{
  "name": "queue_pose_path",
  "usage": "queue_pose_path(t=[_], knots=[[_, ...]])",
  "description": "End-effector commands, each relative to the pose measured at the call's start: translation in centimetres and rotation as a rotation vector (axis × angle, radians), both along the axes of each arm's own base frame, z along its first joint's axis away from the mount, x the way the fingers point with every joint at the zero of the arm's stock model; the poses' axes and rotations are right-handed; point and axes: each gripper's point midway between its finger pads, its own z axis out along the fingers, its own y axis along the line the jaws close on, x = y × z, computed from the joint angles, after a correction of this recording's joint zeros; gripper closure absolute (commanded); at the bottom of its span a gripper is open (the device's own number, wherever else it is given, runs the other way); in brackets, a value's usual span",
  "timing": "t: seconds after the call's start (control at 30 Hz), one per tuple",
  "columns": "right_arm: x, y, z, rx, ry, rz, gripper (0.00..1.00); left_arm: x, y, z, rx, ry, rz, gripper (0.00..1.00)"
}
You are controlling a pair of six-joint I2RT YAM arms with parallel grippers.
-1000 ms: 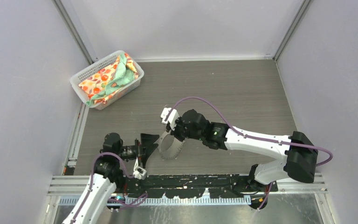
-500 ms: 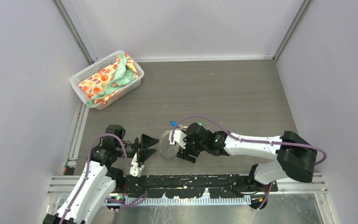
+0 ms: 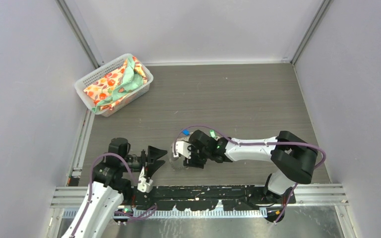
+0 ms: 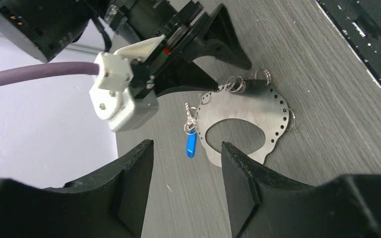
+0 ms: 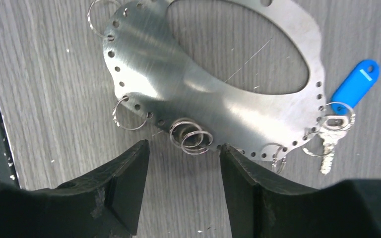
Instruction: Put the keys on the keyring
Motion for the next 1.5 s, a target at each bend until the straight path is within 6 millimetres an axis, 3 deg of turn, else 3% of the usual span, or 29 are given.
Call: queue_pose_path(t=[0.0, 0.2, 0.37, 0.57, 0.63, 0.7, 0.77, 1.0, 1.17, 1.23, 1.33, 1.4, 1.47], knots=[[1.8, 2.6, 2.6, 0.083, -0.077, 0.007, 0.42, -0.8, 0.2, -0.7, 0.0, 0.049, 0.005, 0.46], [1.8, 3.4, 3.0, 0.102, -0.064, 0.012, 0.46, -1.2, 0.3, -0.9, 0.003, 0.042, 0.005, 0.46], [1.4, 2.7, 1.6, 0.052, -0.018, 0.017, 0.48, -1.1, 0.4, -0.7, 0.006, 0.03, 0.012, 0.46], [0.6, 1.8, 0.3, 0.023, 0.042, -0.016, 0.6, -0.8, 0.3, -0.4, 0.002, 0.006, 0.012, 0.46], [0.5, 1.9, 0.3, 0.032, 0.054, -0.026, 0.74, -0.7, 0.2, -0.2, -0.002, -0.001, 0.006, 0.46], [0.6, 2.2, 0.6, 0.043, 0.056, -0.03, 0.97, -0.7, 0.2, -0.1, -0.004, -0.002, 0.0, 0.46], [1.0, 2.7, 1.8, 0.069, 0.037, -0.042, 0.99, -0.7, 0.2, -0.1, -0.001, -0.004, -0.002, 0.46], [2.1, 3.7, 8.7, 0.214, 0.02, -0.07, 0.99, -1.7, 0.2, -1.4, 0.034, 0.001, -0.056, 0.45], [1.9, 3.2, 10.4, 0.268, 0.025, -0.091, 0.99, -1.5, 0.1, -1.5, 0.034, 0.001, -0.066, 0.45], [1.9, 2.8, 10.0, 0.259, 0.026, -0.108, 0.98, -1.5, 0.1, -1.5, 0.036, 0.005, -0.067, 0.45], [2.0, 1.7, 8.4, 0.197, 0.057, -0.186, 0.56, -1.5, 0.1, -1.5, 0.042, 0.009, -0.063, 0.45], [2.0, 1.5, 7.6, 0.207, 0.056, -0.263, 0.47, -1.3, 0.2, -1.4, 0.043, 0.012, -0.048, 0.45], [2.6, 1.3, 6.6, 0.217, 0.016, -0.386, 0.48, -0.9, 0.2, -1.2, 0.034, 0.02, -0.028, 0.45]])
